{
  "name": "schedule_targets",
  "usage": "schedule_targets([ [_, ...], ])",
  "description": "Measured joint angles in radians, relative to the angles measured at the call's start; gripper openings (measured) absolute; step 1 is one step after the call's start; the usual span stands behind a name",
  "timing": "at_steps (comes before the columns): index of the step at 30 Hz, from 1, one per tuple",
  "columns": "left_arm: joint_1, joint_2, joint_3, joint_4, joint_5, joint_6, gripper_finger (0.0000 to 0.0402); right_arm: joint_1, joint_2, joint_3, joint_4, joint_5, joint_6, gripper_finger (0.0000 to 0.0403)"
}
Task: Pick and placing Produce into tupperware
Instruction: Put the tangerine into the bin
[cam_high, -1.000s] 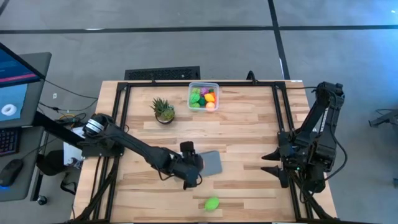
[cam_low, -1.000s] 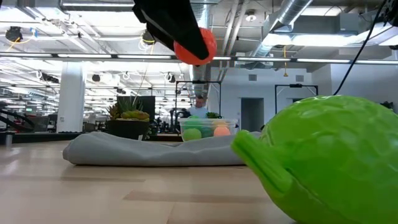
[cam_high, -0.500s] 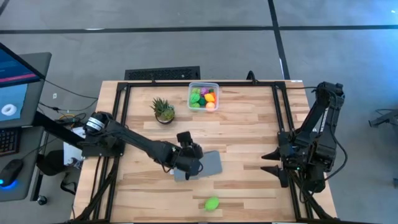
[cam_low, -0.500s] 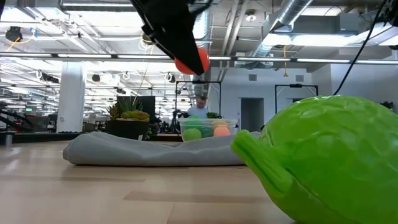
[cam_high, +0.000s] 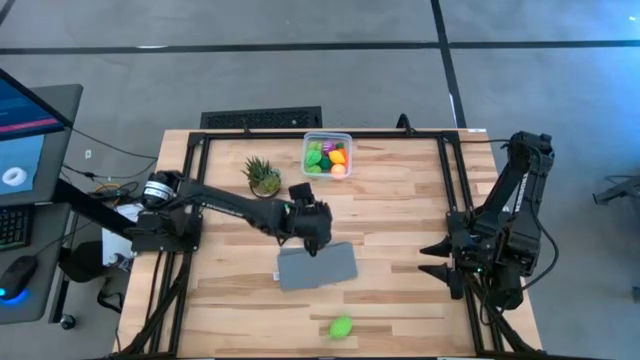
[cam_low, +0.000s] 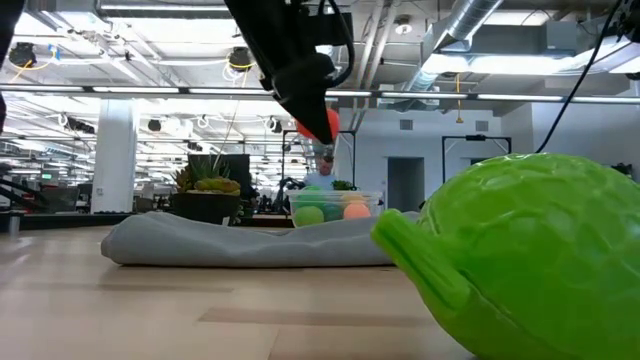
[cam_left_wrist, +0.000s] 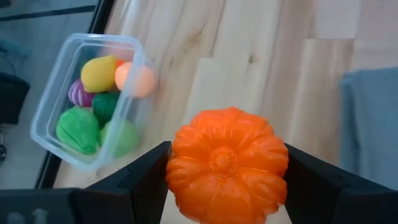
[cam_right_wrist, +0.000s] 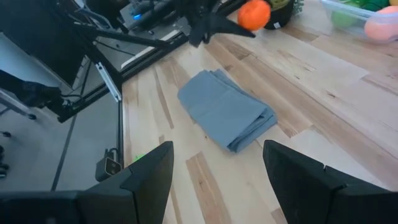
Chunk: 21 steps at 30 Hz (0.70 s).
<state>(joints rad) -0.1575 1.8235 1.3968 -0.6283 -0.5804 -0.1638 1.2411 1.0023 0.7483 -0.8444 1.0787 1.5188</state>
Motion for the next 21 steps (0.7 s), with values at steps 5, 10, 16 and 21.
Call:
schedule_targets([
  [5,0.061,-0.010,0.000,0.041,0.038,0.058,0.0242,-0.011,0.000,0.000,0.000,0.004,0.000,0.0272],
  [10,0.121,-0.025,0.000,0.075,0.060,0.122,0.0242,-0.028,0.000,0.000,-0.004,0.003,0.000,0.0272],
  [16,0.211,-0.042,-0.001,0.143,0.137,0.184,0.0242,-0.034,0.001,0.000,-0.004,0.003,0.000,0.0272],
  [21,0.294,-0.053,-0.001,0.193,0.211,0.241,0.0242,-0.046,0.001,0.000,-0.008,0.003,0.017,0.0272],
])
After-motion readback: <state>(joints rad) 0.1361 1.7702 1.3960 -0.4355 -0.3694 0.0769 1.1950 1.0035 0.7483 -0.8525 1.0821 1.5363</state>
